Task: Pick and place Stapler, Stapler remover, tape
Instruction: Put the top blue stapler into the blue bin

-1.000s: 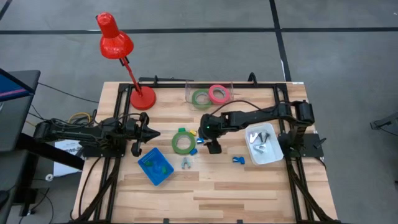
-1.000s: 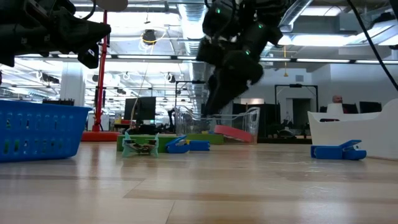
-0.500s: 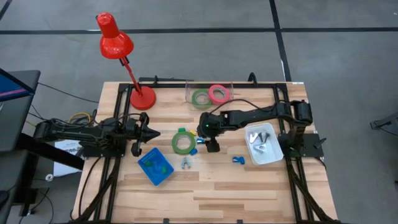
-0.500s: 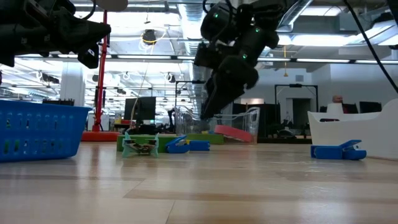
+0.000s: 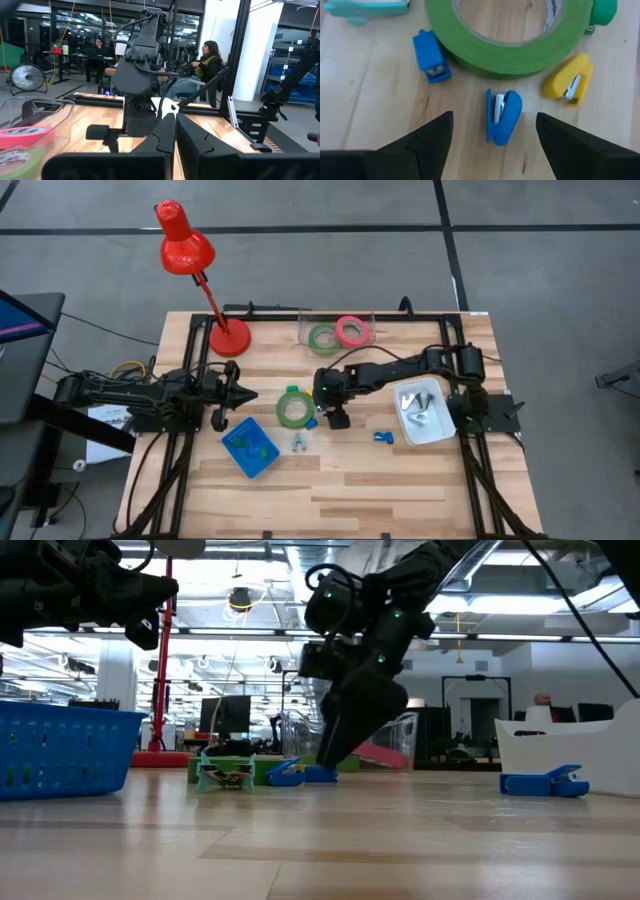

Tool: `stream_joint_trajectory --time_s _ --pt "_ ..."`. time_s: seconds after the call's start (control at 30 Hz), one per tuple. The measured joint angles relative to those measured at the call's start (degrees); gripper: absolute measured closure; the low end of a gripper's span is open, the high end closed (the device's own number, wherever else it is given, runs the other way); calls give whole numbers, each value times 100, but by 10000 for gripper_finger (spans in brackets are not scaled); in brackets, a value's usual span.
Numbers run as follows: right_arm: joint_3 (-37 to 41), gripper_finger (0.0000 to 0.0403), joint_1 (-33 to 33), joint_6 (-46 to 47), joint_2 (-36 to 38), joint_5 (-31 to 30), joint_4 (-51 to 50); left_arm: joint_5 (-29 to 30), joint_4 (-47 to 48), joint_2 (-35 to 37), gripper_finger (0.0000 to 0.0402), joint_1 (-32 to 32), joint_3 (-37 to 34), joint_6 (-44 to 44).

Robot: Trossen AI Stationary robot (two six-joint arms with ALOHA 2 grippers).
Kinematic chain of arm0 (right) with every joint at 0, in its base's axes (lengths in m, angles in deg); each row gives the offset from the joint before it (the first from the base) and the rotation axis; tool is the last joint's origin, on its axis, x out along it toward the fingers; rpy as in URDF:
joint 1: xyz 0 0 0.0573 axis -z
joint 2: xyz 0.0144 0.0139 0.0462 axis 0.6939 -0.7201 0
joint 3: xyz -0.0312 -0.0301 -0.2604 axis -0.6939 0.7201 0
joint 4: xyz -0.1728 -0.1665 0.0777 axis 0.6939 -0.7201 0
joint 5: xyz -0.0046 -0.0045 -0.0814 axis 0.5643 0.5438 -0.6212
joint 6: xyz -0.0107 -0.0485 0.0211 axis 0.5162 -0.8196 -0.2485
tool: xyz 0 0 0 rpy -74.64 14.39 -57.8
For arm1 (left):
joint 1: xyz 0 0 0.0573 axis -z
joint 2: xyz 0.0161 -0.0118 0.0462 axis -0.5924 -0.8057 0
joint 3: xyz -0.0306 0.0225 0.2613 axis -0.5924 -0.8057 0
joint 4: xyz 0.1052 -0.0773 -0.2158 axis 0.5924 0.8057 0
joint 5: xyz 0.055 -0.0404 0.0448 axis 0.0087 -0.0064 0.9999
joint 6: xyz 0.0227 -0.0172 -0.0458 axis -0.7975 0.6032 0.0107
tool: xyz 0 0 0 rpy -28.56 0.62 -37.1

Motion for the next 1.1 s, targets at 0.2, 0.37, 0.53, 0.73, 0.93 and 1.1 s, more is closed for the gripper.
stream_joint_trajectory --time_s 0.2,0.37,0.53,0.73,0.93,1.1 --pt "-128 127 0 -5 -154 -1 -82 1 2 0 394 0 0 -1" --pt "-134 127 25 -50 -152 0 -76 0 -6 0 394 0 0 -2" --pt "-134 127 93 -59 -153 36 -103 0 -32 0 394 0 0 -2" --pt "-143 127 125 -66 -278 149 -120 0 -42 0 394 0 0 0" --pt "-145 130 116 -157 -314 162 -194 0 -44 0 394 0 0 -2" --pt "-145 158 119 -168 -305 164 -207 0 -50 0 394 0 0 0"
